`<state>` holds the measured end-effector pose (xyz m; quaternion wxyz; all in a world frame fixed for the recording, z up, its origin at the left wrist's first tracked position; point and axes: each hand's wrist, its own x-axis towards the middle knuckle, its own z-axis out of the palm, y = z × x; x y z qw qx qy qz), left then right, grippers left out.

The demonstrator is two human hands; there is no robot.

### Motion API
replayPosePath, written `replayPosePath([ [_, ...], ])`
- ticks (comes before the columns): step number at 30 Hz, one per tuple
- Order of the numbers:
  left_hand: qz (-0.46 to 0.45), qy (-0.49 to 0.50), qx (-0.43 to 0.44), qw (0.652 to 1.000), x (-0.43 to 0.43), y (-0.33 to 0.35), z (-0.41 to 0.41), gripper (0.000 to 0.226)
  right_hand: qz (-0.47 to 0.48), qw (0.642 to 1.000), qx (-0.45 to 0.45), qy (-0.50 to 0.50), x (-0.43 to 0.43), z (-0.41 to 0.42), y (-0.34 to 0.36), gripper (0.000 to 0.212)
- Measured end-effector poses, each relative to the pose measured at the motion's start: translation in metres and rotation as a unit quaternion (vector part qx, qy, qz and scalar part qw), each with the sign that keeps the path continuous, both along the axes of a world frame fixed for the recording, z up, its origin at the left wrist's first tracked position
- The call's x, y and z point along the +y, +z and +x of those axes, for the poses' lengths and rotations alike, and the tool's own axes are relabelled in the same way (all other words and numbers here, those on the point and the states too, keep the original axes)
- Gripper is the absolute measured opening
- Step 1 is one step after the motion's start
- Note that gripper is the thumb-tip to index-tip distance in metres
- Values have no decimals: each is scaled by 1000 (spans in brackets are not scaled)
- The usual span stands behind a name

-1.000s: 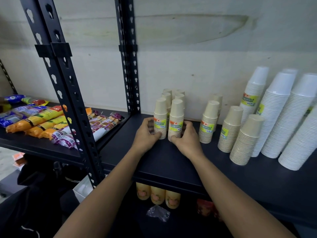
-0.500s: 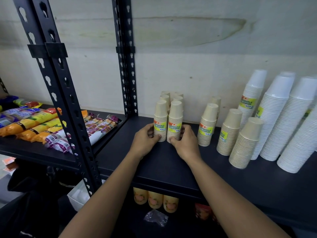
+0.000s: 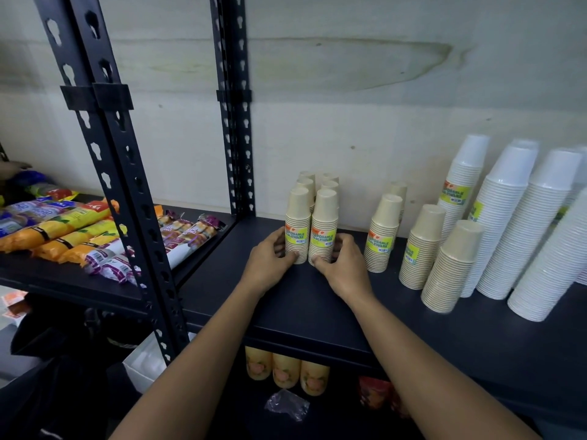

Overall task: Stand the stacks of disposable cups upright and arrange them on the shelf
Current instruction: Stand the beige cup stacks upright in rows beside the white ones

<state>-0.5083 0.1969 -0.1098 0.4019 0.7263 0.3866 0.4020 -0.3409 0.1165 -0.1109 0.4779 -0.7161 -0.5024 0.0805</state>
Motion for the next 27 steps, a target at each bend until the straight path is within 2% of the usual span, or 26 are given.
replayPosePath([
  [4, 6, 31, 2, 1000, -7, 2, -4, 71, -22, 999, 11, 22, -9, 5, 2, 74],
  [9, 39, 96, 63, 993, -27, 6, -6, 24, -27, 999, -5, 29, -39, 8, 1, 73],
  [11, 47, 118, 66, 990, -35, 7, -7, 18, -22, 999, -11, 33, -51, 8, 0, 70],
  [17, 55, 71, 27, 996, -77, 18, 12, 21, 13, 999, -24, 20, -95, 14, 9, 54],
  [21, 54, 16, -18, 998, -107, 31, 41, 23, 94, 992, -74, -28, -129, 22, 21, 41],
  [23, 45, -14, -33, 998, -115, 37, 58, 30, 129, 987, -86, -32, -148, 30, 27, 38],
  [27, 42, -70, -6, 997, -119, 44, 92, 51, 195, 977, -78, -38, -190, 51, 36, 28],
])
